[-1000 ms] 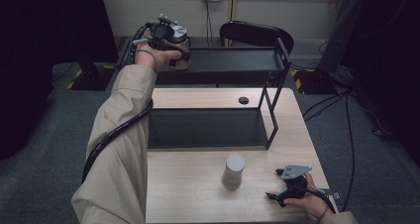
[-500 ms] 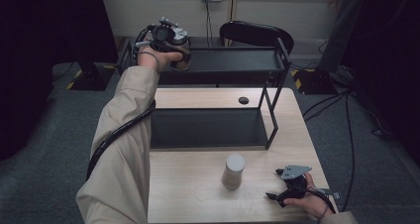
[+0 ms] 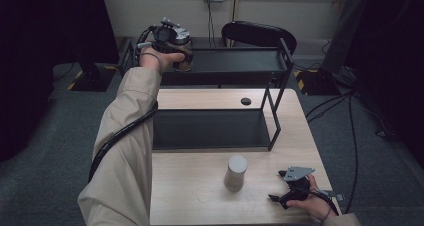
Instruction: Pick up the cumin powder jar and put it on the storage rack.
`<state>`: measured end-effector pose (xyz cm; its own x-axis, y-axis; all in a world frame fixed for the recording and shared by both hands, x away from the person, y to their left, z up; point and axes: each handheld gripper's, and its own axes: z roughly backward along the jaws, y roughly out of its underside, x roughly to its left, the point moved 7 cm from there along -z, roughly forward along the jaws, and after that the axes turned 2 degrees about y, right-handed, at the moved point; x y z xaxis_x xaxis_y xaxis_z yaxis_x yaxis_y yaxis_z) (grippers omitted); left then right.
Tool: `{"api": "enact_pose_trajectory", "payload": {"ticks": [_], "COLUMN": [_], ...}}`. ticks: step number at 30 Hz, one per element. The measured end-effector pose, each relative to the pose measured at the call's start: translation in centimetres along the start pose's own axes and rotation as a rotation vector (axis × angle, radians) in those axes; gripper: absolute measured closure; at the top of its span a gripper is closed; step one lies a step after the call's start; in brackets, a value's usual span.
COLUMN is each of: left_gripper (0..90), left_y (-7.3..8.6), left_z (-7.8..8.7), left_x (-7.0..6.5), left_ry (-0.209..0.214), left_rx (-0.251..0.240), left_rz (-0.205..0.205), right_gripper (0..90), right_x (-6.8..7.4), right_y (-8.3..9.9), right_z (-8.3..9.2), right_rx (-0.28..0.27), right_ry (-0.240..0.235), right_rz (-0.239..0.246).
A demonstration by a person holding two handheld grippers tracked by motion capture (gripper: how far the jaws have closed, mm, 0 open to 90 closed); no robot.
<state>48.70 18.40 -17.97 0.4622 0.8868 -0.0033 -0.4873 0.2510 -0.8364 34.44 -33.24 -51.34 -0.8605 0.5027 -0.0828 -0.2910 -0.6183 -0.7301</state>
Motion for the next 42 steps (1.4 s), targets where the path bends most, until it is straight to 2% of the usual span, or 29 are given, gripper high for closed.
{"api": "enact_pose_trajectory", "payload": {"ticks": [3,5,6,7,8,9,11,15,18,25,28,33,36,42], "left_gripper": [26.4,17.6,17.6,10.5,7.2,7.2,0.3,0.7,0.7,0.6,0.7,0.6,0.7,0.7], "left_y": [0.0,0.0,0.0,0.0,0.0,0.1,0.3,0.8,1.3,2.8,3.6,4.8,5.5,7.2], "left_z": [0.2,0.5,0.6,1.0,1.0,1.1,1.5,2.3,2.8,3.9,4.4,5.3,5.6,6.0], "left_x": [-0.3,-0.5,-0.7,-1.1,-1.1,-1.4,-1.7,-2.1,-2.1,-2.0,-1.9,-2.1,-2.2,-2.6], "left_ry": [-0.011,-0.017,-0.02,-0.036,-0.036,-0.044,-0.039,-0.031,-0.01,-0.011,0.01,-0.006,0.009,0.044], "left_rx": [-0.01,-0.008,-0.005,-0.002,-0.002,-0.003,-0.007,-0.001,-0.01,-0.026,-0.044,-0.065,-0.064,-0.075], "left_rz": [0.005,-0.003,-0.004,-0.007,-0.007,-0.01,-0.014,-0.026,-0.031,-0.06,-0.071,-0.096,-0.11,-0.112], "right_gripper": [0.0,0.0,0.0,0.0,0.0,0.0,0.0,0.0,0.0,0.0,0.0,0.0,0.0,0.0], "right_x": [0.0,0.0,0.0,0.0,0.0,0.0,0.0,0.0,0.0,0.0,0.0,0.0,0.0,0.0], "right_y": [0.0,0.0,0.0,0.0,0.0,0.0,0.0,0.0,0.0,0.0,0.0,0.0,0.0,0.0], "right_z": [0.0,0.0,0.0,0.0,0.0,0.0,0.0,0.0,0.0,0.0,0.0,0.0,0.0,0.0], "right_rx": [0.0,0.0,0.0,0.0,0.0,0.0,0.0,0.0,0.0,0.0,0.0,0.0,0.0,0.0], "right_ry": [0.0,0.0,0.0,0.0,0.0,0.0,0.0,0.0,0.0,0.0,0.0,0.0,0.001,0.0], "right_rz": [0.0,0.0,0.0,0.0,0.0,0.0,0.0,0.0,0.0,0.0,0.0,0.001,0.0,0.0]}}
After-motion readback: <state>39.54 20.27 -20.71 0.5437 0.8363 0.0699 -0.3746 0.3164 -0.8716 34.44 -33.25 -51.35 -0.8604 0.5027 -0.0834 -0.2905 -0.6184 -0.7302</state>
